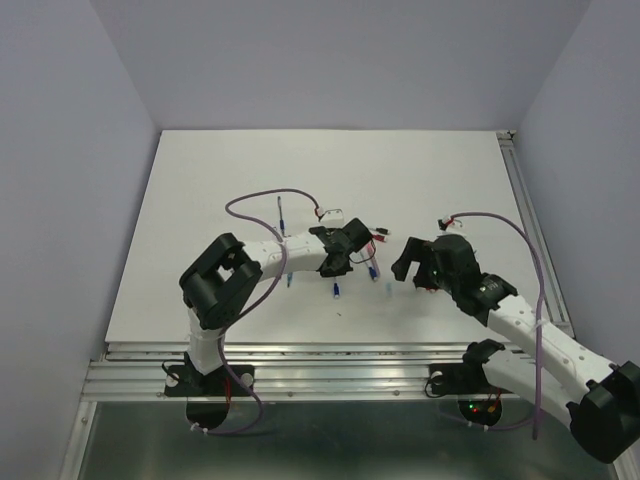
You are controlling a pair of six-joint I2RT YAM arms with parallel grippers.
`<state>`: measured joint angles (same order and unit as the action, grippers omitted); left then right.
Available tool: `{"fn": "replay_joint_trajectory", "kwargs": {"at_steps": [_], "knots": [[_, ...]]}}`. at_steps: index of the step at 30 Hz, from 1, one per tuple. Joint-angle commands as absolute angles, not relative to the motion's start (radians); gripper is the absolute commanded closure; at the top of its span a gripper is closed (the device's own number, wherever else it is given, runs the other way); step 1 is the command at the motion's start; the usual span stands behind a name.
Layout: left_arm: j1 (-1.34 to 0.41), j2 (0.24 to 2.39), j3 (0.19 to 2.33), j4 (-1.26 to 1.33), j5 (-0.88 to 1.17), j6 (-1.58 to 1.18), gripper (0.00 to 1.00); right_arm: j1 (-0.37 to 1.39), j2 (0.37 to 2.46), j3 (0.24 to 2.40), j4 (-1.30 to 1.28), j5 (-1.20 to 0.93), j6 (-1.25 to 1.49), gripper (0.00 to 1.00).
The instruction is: Open the pen caps
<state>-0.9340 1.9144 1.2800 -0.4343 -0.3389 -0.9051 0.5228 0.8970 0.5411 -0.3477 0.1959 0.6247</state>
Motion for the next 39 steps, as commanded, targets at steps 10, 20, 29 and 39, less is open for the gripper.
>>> {"fn": "replay_joint_trajectory", "kwargs": {"at_steps": [10, 20, 29, 39], "knots": [[-0.930, 1.543, 1.031, -0.246, -0.388, -1.029, 1.00, 0.529, 1.046, 0.413, 0.280, -0.572, 0.823, 0.00], [-0.934, 1.477, 0.980, -0.187, -0.359, -1.078, 1.00, 0.676, 1.250, 0.498, 0.417, -0.474, 0.870, 0.05], [-0.939, 1.459, 0.974, -0.175, -0.347, -1.081, 1.00, 0.716, 1.388, 0.560, 0.445, -0.453, 0.877, 0.20], [-0.939, 1.430, 0.956, -0.169, -0.339, -1.075, 1.00, 0.718, 1.410, 0.595, 0.451, -0.407, 0.876, 0.60]]}}
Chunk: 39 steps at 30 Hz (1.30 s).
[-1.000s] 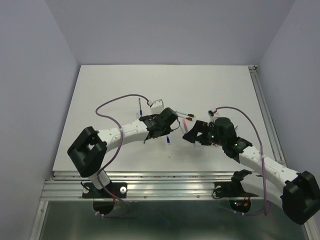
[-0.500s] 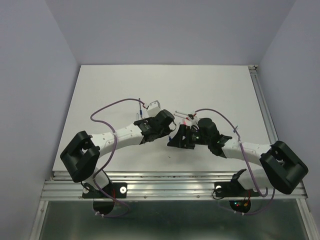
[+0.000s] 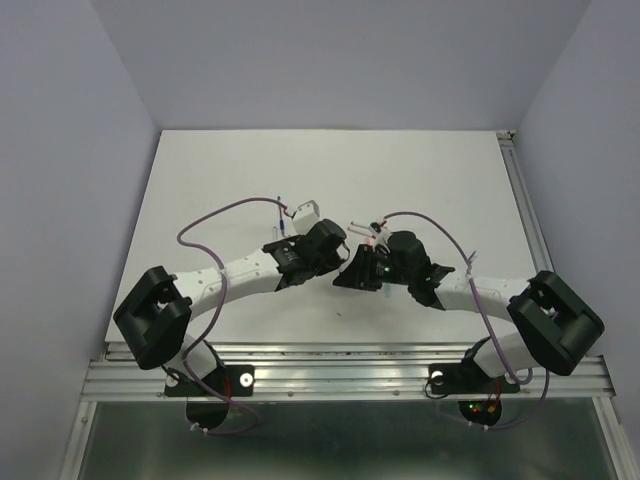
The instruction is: Open the pen caps
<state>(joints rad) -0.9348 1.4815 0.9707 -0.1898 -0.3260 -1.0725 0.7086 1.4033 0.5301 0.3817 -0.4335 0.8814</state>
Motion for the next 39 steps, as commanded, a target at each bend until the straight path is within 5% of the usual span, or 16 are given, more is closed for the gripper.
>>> {"fn": "replay_joint_trajectory", "kwargs": {"at_steps": [1, 4, 8, 25, 28, 34, 39], "knots": [[-0.939, 1.427, 0.954, -0.169, -0.337, -1.075, 1.00, 0.718, 1.413, 0.595, 0.453, -0.405, 0.877, 0.62], [-0.939, 1.416, 0.950, -0.155, -0.327, -1.068, 1.00, 0.718, 1.420, 0.592, 0.465, -0.413, 0.874, 0.69], [-0.939, 1.384, 0.934, -0.152, -0.344, -1.066, 1.00, 0.719, 1.419, 0.572, 0.520, -0.451, 0.885, 0.99], [-0.727, 1.463, 1.143, -0.066, -0.660, -0.980, 1.00, 1.011, 1.089, 0.321, 0.641, -0.666, 1.029, 0.99], [-0.700, 1.482, 1.187, -0.069, -0.635, -0.910, 1.00, 1.025, 1.013, 0.305, 0.473, -0.586, 1.007, 0.99], [-0.699, 1.444, 1.126, -0.135, -0.453, -0.792, 1.00, 1.017, 0.899, 0.510, -0.238, 0.116, 0.894, 0.99], [-0.701, 1.425, 0.968, -0.170, -0.307, -0.807, 1.00, 0.918, 0.939, 0.558, -0.500, 0.354, 0.879, 0.99]]}}
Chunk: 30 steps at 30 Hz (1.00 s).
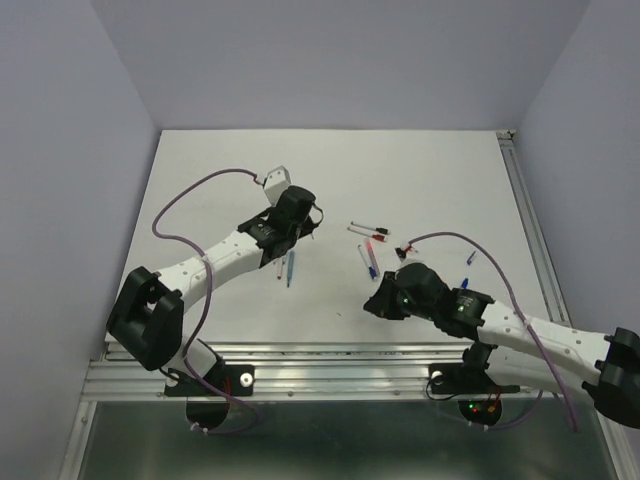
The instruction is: Open the pen caps
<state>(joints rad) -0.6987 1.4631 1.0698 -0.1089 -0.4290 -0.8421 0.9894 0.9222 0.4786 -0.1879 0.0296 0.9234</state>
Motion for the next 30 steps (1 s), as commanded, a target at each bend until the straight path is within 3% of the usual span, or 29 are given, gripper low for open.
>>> {"fn": "replay_joint_trajectory", "kwargs": {"at_steps": [1, 5, 14, 23, 28, 30], "knots": [[-0.701, 1.424, 0.953, -0.172, -0.292, -0.804, 1.00, 0.890, 0.943, 0.555, -0.502, 0.350, 0.865, 0.99], [-0.719, 1.414, 0.905, -0.213, -0.294, -0.798, 1.00, 0.741, 0.966, 0.543, -0.500, 0.360, 0.825, 0.99], [-0.750, 1.459, 0.877, -0.267, -0.321, -0.798, 1.00, 0.646, 1.130, 0.564, -0.434, 0.370, 0.750, 0.95], [-0.752, 1.568, 0.936, -0.320, -0.359, -0.798, 0.94, 0.637, 1.158, 0.560, -0.423, 0.380, 0.742, 0.80], [-0.752, 1.629, 0.971, -0.357, -0.387, -0.810, 0.93, 0.635, 1.115, 0.554, -0.454, 0.367, 0.730, 0.65], [-0.752, 1.641, 0.980, -0.359, -0.385, -0.811, 0.88, 0.635, 1.075, 0.549, -0.463, 0.367, 0.727, 0.54]]}}
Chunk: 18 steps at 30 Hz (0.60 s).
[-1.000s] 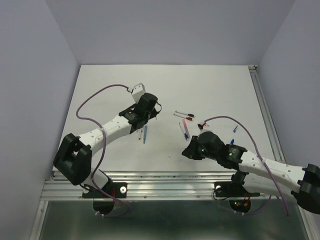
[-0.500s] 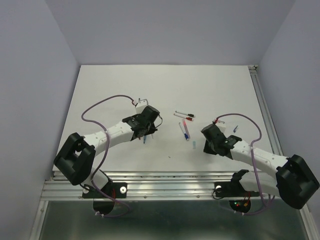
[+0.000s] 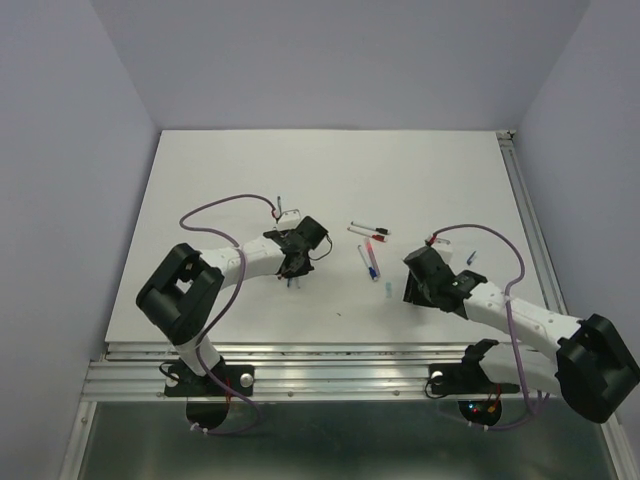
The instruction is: Open the pen caps
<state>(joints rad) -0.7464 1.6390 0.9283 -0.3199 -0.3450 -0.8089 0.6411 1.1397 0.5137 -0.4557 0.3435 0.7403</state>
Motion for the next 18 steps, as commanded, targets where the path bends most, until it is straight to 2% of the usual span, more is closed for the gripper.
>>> {"fn": "replay_joint_trajectory", "kwargs": {"at_steps": [1, 2, 4, 6, 7, 8, 10, 11, 14, 18], "knots": [[-0.752, 1.643, 0.989, -0.360, -0.385, -0.813, 0.85, 0.635, 1.062, 0.548, -0.471, 0.364, 0.726, 0.51], [-0.752, 1.647, 0.992, -0.364, -0.380, -0.815, 0.79, 0.635, 1.031, 0.546, -0.474, 0.357, 0.726, 0.46], [-0.752, 1.649, 1.009, -0.371, -0.383, -0.818, 0.75, 0.635, 0.999, 0.546, -0.479, 0.350, 0.721, 0.44], [-0.753, 1.652, 1.019, -0.387, -0.383, -0.818, 0.65, 0.635, 0.954, 0.548, -0.477, 0.350, 0.716, 0.40], [-0.758, 1.651, 1.029, -0.391, -0.383, -0.818, 0.62, 0.635, 0.939, 0.546, -0.479, 0.350, 0.715, 0.36], [-0.759, 1.648, 1.034, -0.402, -0.383, -0.815, 0.54, 0.637, 0.911, 0.543, -0.477, 0.345, 0.713, 0.29], [-0.773, 1.641, 1.054, -0.416, -0.388, -0.808, 0.51, 0.635, 0.887, 0.537, -0.463, 0.334, 0.704, 0.27], [-0.778, 1.638, 1.061, -0.422, -0.390, -0.810, 0.45, 0.635, 0.874, 0.534, -0.460, 0.327, 0.701, 0.25], [-0.793, 1.625, 1.095, -0.442, -0.388, -0.807, 0.39, 0.635, 0.842, 0.532, -0.456, 0.324, 0.699, 0.18], [-0.816, 1.605, 1.138, -0.446, -0.379, -0.793, 0.35, 0.635, 0.821, 0.519, -0.442, 0.328, 0.698, 0.14]]}}
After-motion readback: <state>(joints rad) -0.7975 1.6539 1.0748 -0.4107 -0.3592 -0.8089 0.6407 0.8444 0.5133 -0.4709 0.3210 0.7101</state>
